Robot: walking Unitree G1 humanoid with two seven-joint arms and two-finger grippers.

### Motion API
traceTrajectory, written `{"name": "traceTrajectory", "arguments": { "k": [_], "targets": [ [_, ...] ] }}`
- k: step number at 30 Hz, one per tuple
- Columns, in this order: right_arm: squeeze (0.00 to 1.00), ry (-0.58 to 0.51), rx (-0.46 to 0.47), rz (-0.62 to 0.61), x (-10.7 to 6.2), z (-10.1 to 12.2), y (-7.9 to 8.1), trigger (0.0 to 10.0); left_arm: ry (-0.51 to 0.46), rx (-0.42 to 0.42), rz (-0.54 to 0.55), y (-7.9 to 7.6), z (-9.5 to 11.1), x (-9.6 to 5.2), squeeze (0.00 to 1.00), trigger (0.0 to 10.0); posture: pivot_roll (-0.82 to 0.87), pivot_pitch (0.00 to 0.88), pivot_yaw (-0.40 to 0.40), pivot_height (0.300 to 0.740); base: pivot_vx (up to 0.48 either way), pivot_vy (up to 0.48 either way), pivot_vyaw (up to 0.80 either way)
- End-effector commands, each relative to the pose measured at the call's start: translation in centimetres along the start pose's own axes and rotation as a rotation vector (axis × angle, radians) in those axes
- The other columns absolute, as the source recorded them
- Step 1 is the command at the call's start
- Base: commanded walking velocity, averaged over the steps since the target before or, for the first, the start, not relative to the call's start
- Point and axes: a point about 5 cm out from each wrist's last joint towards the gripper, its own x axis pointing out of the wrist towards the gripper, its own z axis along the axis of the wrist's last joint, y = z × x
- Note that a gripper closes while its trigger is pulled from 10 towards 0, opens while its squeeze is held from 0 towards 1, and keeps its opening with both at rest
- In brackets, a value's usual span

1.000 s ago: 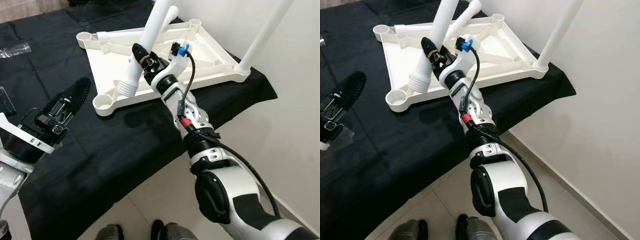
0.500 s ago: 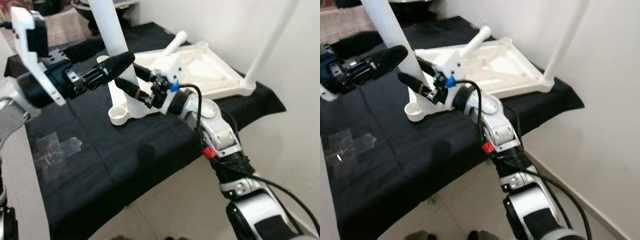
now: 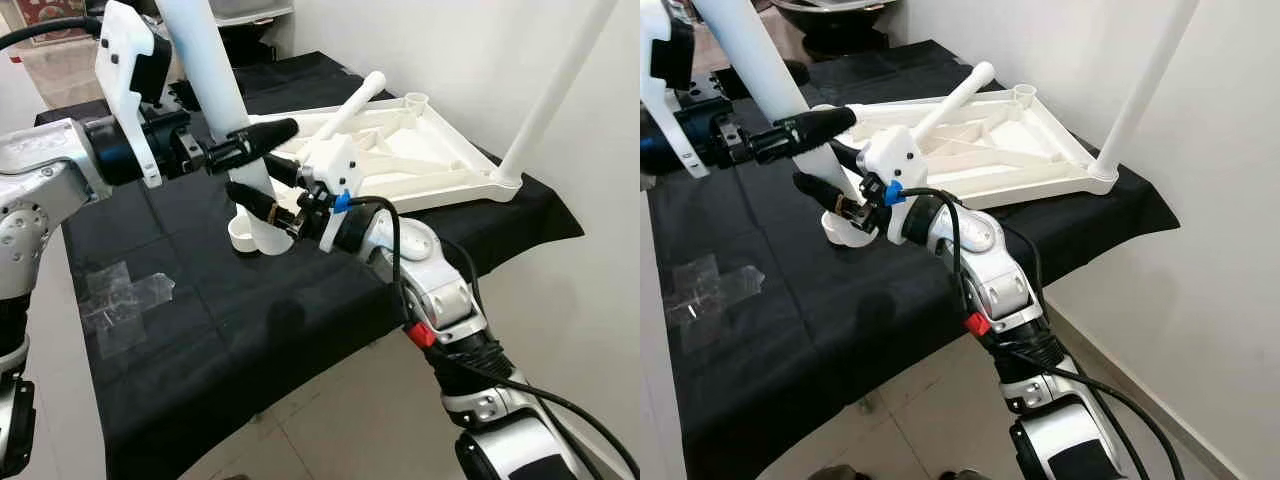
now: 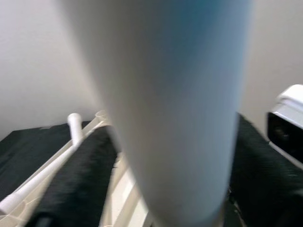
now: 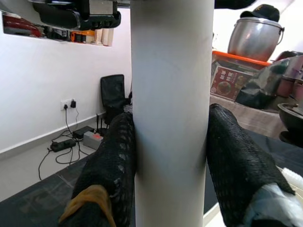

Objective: Building children table

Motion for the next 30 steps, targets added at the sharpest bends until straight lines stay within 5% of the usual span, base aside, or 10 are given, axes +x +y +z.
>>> {"name": "traceTrajectory", "arguments": {
  "k": [1,15,16,17,18,22,30],
  "targets": [
    [0.0,0.0,-0.012,0.001,0.0,0.2,0.3,0.0,-0.004,0.024,-0.004,0.0,0.3,0.2,0.0,0.0,0.05,0.03,-0.032,0.74,0.0,0.0,0.0],
    [0.0,0.004,0.002,-0.028,-0.2,0.3,0.4,0.0,-0.008,0.049,-0.024,0.1,0.5,0.6,0.0,0.0,0.05,0.033,-0.03,0.74,0.0,0.0,0.0],
    [0.0,0.009,0.031,-0.032,-0.1,0.3,0.5,8.0,-0.018,0.05,-0.046,-0.1,0.7,0.8,0.0,0.0,0.05,0.035,-0.03,0.74,0.0,0.0,0.0],
    [0.0,0.009,0.031,-0.032,-0.1,0.3,0.5,8.0,-0.018,0.05,-0.046,-0.1,0.7,0.8,0.0,0.0,0.05,0.035,-0.03,0.74,0.0,0.0,0.0],
    [1.0,0.021,0.065,0.008,-0.1,0.4,0.8,10.0,-0.026,0.044,-0.083,-0.5,0.9,1.0,0.0,0.0,0.05,0.035,-0.032,0.74,0.0,0.0,0.0],
    [1.0,0.03,0.118,0.119,0.2,0.6,1.4,10.0,-0.023,-0.004,-0.256,-3.1,0.1,1.6,0.0,0.0,0.04,0.032,-0.033,0.74,0.0,0.0,0.0],
    [1.0,0.046,0.115,0.156,1.2,0.5,1.9,10.0,-0.009,-0.018,-0.295,-4.1,-0.7,2.0,0.0,0.0,0.05,0.024,-0.033,0.74,0.0,0.0,0.0]
  ]
}}
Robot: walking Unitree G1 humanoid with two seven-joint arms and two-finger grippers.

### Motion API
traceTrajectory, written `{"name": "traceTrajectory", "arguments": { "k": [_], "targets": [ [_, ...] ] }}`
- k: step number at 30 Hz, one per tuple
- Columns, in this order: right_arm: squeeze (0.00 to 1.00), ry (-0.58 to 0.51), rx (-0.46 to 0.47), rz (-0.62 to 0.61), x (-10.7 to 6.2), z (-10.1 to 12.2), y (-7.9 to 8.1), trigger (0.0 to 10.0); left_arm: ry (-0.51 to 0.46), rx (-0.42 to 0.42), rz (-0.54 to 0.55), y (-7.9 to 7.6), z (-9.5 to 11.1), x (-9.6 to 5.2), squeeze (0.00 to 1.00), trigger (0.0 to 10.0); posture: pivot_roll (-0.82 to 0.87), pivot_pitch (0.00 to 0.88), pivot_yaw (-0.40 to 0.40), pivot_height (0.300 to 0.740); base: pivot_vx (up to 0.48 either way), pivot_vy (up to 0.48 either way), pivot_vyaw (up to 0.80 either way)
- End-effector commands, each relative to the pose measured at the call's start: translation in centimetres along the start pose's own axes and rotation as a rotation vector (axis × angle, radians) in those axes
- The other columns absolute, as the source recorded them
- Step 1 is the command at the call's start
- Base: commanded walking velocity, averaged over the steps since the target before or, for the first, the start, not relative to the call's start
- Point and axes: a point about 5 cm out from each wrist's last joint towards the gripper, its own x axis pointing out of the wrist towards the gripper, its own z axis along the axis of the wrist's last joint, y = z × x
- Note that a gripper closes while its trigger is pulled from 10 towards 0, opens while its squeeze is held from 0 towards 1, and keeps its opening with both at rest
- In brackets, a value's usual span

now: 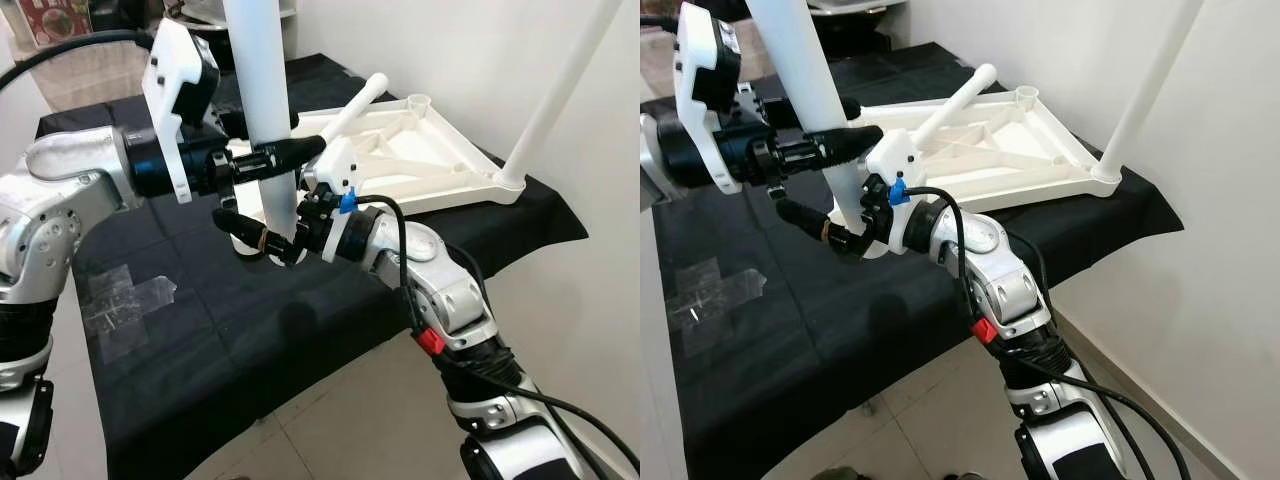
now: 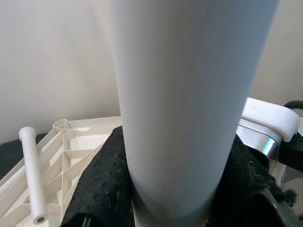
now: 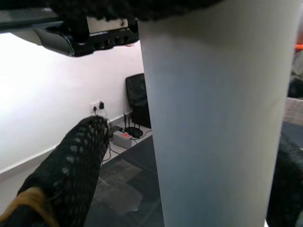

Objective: Building children table

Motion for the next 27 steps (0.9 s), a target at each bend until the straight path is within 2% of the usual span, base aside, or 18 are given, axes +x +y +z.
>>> {"name": "traceTrajectory", "arguments": {
  "k": [1,3,4,6,17,27],
  "targets": [
    [1.0,0.009,-0.016,0.051,1.5,0.3,0.8,10.0,0.001,-0.02,-0.072,-1.2,-0.5,0.9,0.0,0.0,0.05,0.023,-0.037,0.74,0.0,0.0,0.0],
    [1.0,0.03,-0.023,0.039,2.0,0.2,0.8,10.0,0.002,-0.029,-0.085,-1.6,-0.7,1.0,0.0,0.0,0.05,0.022,-0.037,0.74,0.0,0.0,0.0],
    [0.04,0.051,-0.032,0.031,2.5,0.1,0.8,10.0,0.005,-0.037,-0.099,-1.9,-0.9,1.1,0.0,0.0,0.05,0.02,-0.038,0.74,0.0,0.0,0.0],
    [0.0,0.07,-0.044,0.031,2.8,0.0,0.9,10.0,0.008,-0.041,-0.11,-2.2,-1.1,1.2,0.0,0.0,0.05,0.019,-0.042,0.74,0.0,0.0,0.0],
    [0.0,0.131,-0.1,0.024,3.2,-0.6,1.5,10.0,0.009,-0.053,-0.136,-2.6,-1.4,1.4,0.0,0.0,0.05,0.011,-0.042,0.74,0.0,0.0,0.0],
    [0.0,0.097,0.022,-0.039,2.1,-2.0,1.1,10.0,0.003,-0.033,-0.11,-1.8,-0.8,1.0,0.0,0.0,0.05,0.019,-0.037,0.74,0.0,0.0,0.0]
  ]
}}
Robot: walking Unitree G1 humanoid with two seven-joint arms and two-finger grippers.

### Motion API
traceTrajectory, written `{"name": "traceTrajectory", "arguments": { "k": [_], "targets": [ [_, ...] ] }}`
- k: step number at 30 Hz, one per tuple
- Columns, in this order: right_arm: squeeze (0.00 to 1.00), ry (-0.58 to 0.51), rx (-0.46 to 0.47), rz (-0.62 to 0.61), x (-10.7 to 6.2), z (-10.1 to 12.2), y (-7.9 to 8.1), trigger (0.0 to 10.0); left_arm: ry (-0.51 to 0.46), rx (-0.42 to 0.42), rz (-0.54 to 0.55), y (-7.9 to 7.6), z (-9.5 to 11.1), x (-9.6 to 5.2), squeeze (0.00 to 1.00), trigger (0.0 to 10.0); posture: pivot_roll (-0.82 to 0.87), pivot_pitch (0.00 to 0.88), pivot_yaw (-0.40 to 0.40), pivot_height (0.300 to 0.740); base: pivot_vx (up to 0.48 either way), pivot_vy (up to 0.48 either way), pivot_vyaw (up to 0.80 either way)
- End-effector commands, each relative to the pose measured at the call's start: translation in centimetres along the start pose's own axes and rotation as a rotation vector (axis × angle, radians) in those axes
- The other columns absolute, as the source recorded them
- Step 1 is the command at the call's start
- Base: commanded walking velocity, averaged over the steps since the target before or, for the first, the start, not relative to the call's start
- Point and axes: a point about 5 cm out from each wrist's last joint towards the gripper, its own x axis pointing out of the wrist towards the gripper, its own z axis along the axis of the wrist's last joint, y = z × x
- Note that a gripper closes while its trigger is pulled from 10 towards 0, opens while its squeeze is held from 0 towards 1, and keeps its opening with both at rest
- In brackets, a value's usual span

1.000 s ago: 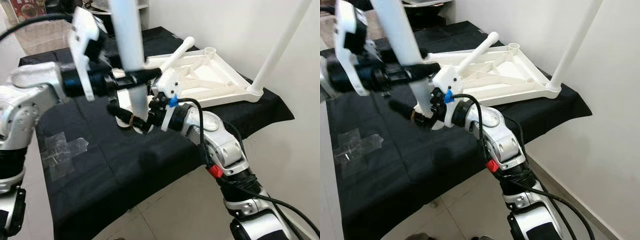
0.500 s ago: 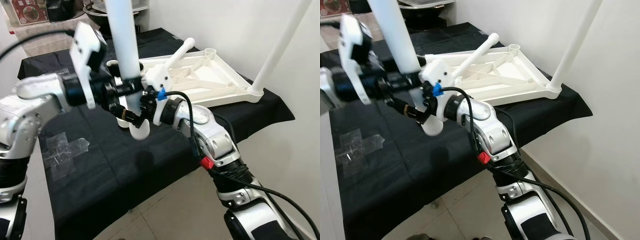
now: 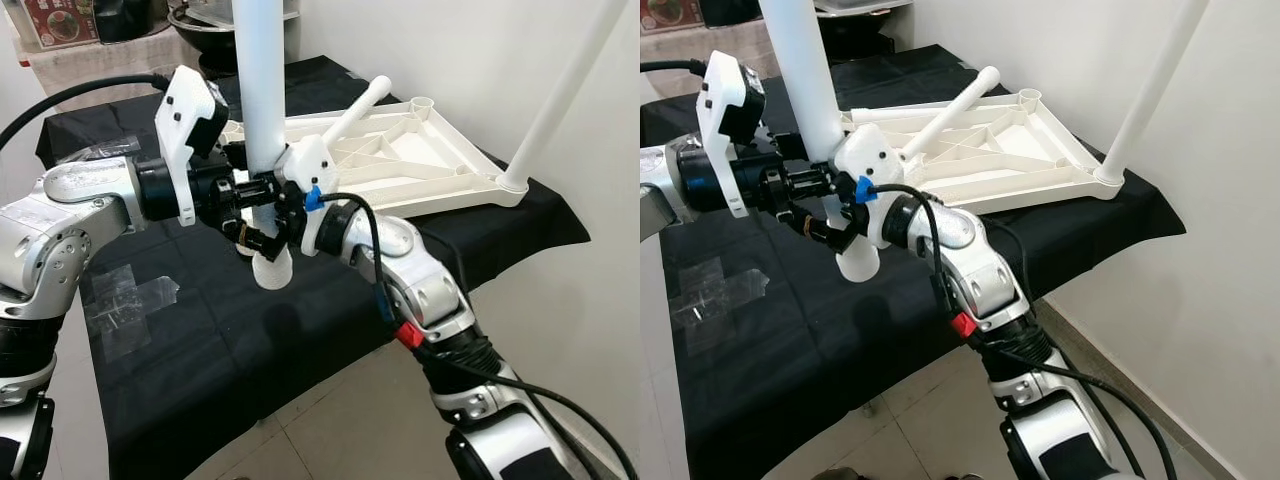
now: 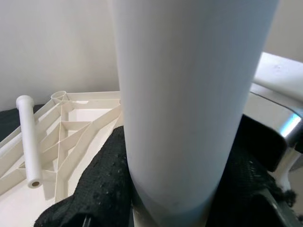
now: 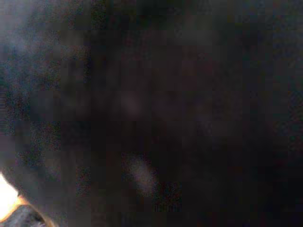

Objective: Building children table

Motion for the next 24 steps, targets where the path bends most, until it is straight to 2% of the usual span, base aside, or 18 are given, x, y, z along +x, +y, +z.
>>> {"name": "traceTrajectory", "arguments": {
  "k": [1,2,8,11,16,24],
  "targets": [
    [0.0,0.034,0.093,-0.012,0.1,-1.4,0.3,10.0,-0.07,0.037,-0.121,-1.5,1.5,0.8,0.0,0.0,0.05,0.02,-0.034,0.74,0.0,0.0,0.0],
    [0.0,0.004,0.141,-0.032,-0.1,-1.3,-0.1,10.0,-0.068,0.04,-0.118,-1.5,1.5,0.7,0.0,0.0,0.05,0.02,-0.034,0.74,0.0,0.0,0.0],
    [0.0,-0.061,0.23,-0.048,-0.8,-1.1,-0.8,10.0,-0.066,0.046,-0.108,-1.3,1.7,0.5,0.0,0.0,0.05,0.022,-0.031,0.74,0.0,0.0,0.0],
    [0.0,-0.037,0.225,-0.025,-1.2,-1.7,-0.6,10.0,-0.065,0.047,-0.105,-1.2,1.8,0.4,0.0,0.0,0.05,0.024,-0.028,0.74,0.0,0.0,0.0],
    [0.0,0.087,0.202,0.023,-1.7,-4.1,0.6,10.0,-0.065,0.051,-0.106,-1.1,1.9,0.5,0.0,0.0,0.06,0.025,-0.028,0.74,0.0,0.0,0.0],
    [0.0,0.123,0.228,0.0,-1.7,-5.2,0.6,10.0,-0.063,0.052,-0.107,-1.1,1.9,0.5,0.0,0.0,0.06,0.024,-0.026,0.74,0.0,0.0,0.0]
  ]
}}
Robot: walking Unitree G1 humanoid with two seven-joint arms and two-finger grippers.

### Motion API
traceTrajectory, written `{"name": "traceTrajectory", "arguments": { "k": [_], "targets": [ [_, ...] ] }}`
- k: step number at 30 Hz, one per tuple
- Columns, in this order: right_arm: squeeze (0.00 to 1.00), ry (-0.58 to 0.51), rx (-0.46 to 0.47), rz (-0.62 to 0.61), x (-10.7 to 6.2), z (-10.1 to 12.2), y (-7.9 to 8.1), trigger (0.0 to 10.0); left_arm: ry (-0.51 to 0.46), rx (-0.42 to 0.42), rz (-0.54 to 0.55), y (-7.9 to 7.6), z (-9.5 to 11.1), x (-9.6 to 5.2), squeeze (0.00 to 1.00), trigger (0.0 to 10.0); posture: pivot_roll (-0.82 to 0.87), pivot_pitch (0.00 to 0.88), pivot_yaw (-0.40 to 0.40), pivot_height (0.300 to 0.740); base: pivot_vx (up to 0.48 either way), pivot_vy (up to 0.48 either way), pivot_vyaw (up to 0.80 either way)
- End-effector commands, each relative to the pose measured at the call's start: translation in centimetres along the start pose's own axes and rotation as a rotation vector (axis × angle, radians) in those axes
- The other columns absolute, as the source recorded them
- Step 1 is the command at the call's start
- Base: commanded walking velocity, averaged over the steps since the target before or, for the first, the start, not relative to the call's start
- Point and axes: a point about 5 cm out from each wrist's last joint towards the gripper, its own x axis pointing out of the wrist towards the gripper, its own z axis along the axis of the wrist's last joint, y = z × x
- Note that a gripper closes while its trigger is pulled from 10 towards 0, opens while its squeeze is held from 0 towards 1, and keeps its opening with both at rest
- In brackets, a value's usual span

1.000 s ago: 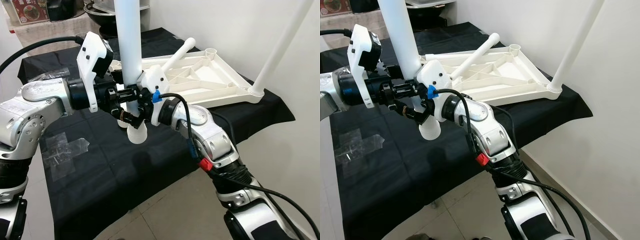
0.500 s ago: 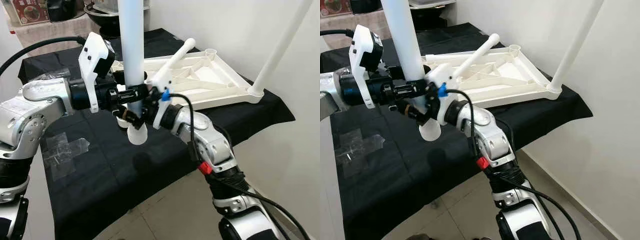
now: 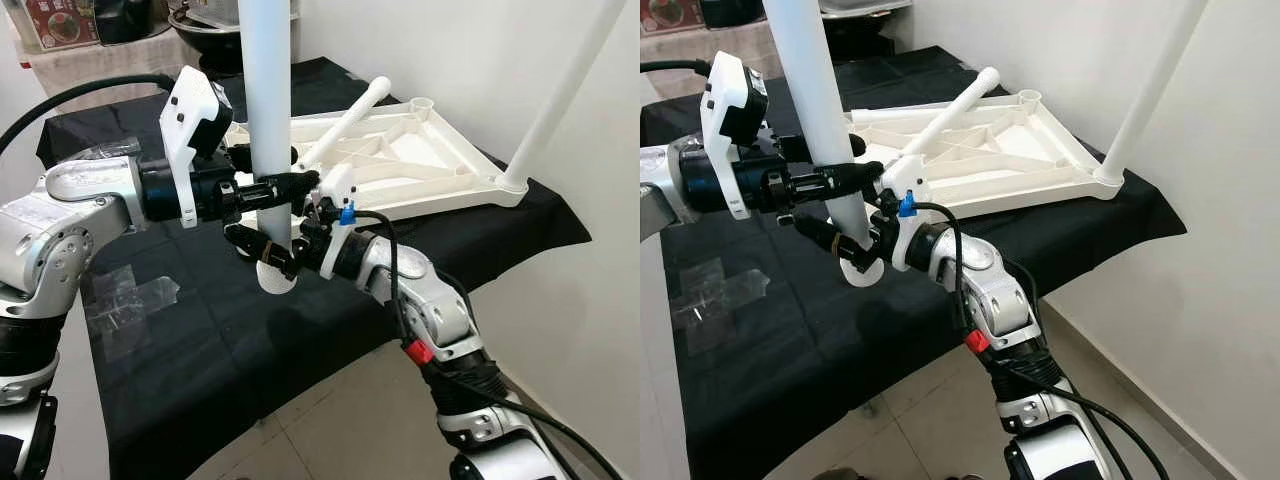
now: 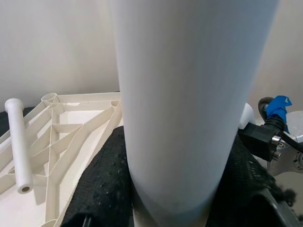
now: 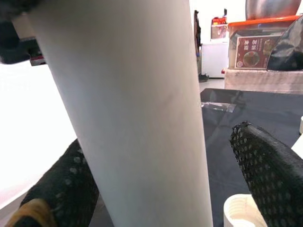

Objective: Building children table

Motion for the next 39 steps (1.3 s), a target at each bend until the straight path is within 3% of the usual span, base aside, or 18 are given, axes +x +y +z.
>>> {"name": "traceTrajectory", "arguments": {
  "k": [1,8,18,26,27,29,30,31,39],
  "targets": [
    [0.0,0.114,0.002,0.04,0.6,-2.3,1.1,10.0,-0.072,0.053,-0.075,-0.9,1.7,0.5,0.0,0.0,0.06,0.024,-0.027,0.74,0.0,0.0,0.0],
    [0.0,0.163,-0.082,0.129,0.7,-3.4,2.5,10.0,-0.084,0.047,-0.08,-0.9,1.8,0.7,0.0,0.0,0.05,0.027,-0.023,0.74,0.0,0.0,0.0],
    [0.0,0.047,-0.026,0.107,2.7,-1.7,2.9,10.0,-0.095,0.022,-0.109,-1.6,1.5,1.3,0.0,0.0,0.05,0.033,-0.015,0.74,0.0,0.0,0.0],
    [0.0,-0.019,0.034,0.058,3.0,-1.0,2.5,10.0,-0.104,0.008,-0.116,-1.8,1.4,1.5,0.0,0.0,0.04,0.036,-0.013,0.74,0.0,0.0,0.0],
    [0.0,-0.031,0.047,0.043,2.9,-0.9,2.3,8.5,-0.107,0.005,-0.114,-1.8,1.4,1.5,0.0,0.0,0.04,0.038,-0.012,0.74,0.0,0.0,0.0],
    [0.0,-0.039,0.054,0.035,2.9,-0.9,2.1,8.5,-0.108,0.004,-0.113,-1.7,1.3,1.5,0.0,0.0,0.04,0.038,-0.012,0.74,0.0,0.0,0.0],
    [0.0,-0.051,0.063,0.025,2.8,-0.8,2.0,2.9,-0.109,0.002,-0.112,-1.7,1.3,1.5,0.0,0.0,0.04,0.038,-0.011,0.74,0.0,0.0,0.0],
    [0.0,-0.065,0.075,0.024,2.7,-0.7,1.9,0.0,-0.112,0.0,-0.11,-1.7,1.3,1.5,0.0,0.0,0.04,0.038,-0.011,0.74,0.0,0.0,0.0],
    [0.0,-0.082,0.078,0.042,2.4,-0.4,1.9,0.0,-0.121,-0.007,-0.098,-1.7,1.1,1.6,0.0,0.0,0.03,0.03,-0.011,0.74,0.0,0.0,0.0]
  ]
}}
